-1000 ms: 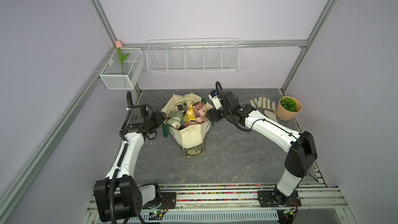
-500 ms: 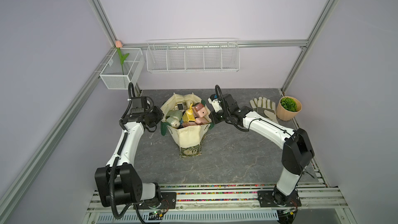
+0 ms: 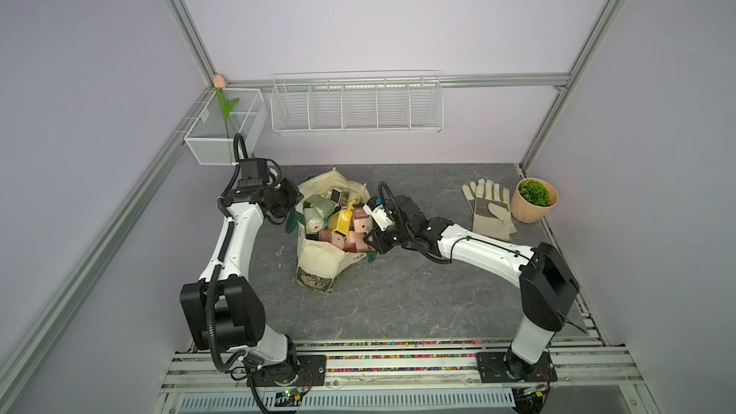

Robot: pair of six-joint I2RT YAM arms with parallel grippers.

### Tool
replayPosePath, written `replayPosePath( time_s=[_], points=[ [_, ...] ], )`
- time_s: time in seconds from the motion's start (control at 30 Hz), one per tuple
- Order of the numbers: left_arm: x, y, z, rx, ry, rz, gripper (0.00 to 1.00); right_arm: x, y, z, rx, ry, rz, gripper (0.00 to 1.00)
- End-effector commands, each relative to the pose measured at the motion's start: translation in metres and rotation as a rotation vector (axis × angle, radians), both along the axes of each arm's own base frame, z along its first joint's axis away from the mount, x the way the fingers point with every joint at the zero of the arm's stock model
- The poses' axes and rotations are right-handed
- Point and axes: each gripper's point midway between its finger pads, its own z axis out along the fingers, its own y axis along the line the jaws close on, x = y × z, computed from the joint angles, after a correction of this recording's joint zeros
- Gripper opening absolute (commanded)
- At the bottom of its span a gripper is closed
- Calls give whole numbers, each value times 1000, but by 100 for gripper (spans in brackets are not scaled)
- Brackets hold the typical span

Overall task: Take out the pencil sharpeners from the tote bags
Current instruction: Adjust the canvas bag at the center of the board, then pick up the pencil sharpener from the canvas bag.

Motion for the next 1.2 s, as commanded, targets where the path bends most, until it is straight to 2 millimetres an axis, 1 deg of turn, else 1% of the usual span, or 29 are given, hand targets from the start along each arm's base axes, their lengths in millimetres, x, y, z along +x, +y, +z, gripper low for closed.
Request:
replayPosePath(
  time_s=[0.0,0.07,0.1,0.17,0.2,0.3,0.37,0.47,0.53,0.57,0.67,0.77,0.87,0.97,1.03,1.1,1.17],
  points=[
    [10,-22,67,-54,-216,-113,0,-1,-4,10,15,-73,17,35],
    [6,-26,72,-33,-223,-130,0,1,-14,12,-5,-105,-8,50],
    [4,-30,73,-23,-219,-139,0,3,-20,15,-11,-125,-20,56],
    [-1,-38,77,-7,-219,-171,0,4,-32,25,-26,-161,-44,63],
    [-3,-41,75,-7,-210,-178,0,4,-38,32,-37,-185,-56,66],
    [-5,-46,59,-6,-149,-203,0,0,-55,57,-53,-249,-77,70],
    [-9,-50,55,-12,-126,-223,0,-1,-66,72,-52,-289,-100,73],
    [-17,-51,67,16,-155,-227,0,-3,-76,92,-38,-344,-122,74],
    [-21,-49,76,31,-173,-220,0,-2,-74,102,-10,-361,-123,77],
    [-24,-48,80,40,-178,-217,0,-2,-67,105,12,-360,-108,78],
    [-29,-58,83,52,-202,-229,0,3,-42,100,47,-311,-39,78],
    [-32,-70,83,40,-206,-257,0,17,-20,82,30,-230,-41,78],
    [-29,-72,79,20,-205,-253,0,30,-5,68,8,-250,-14,78],
    [-28,-67,71,48,-188,-241,0,51,-3,55,-48,-331,-11,78],
    [-28,-64,66,65,-179,-228,0,65,-10,49,-113,-380,-21,79],
    [-28,-64,62,66,-173,-231,0,75,-16,46,-175,-437,-25,79],
    [-27,-64,60,67,-171,-230,0,82,-16,43,-196,-484,20,81]
  ],
)
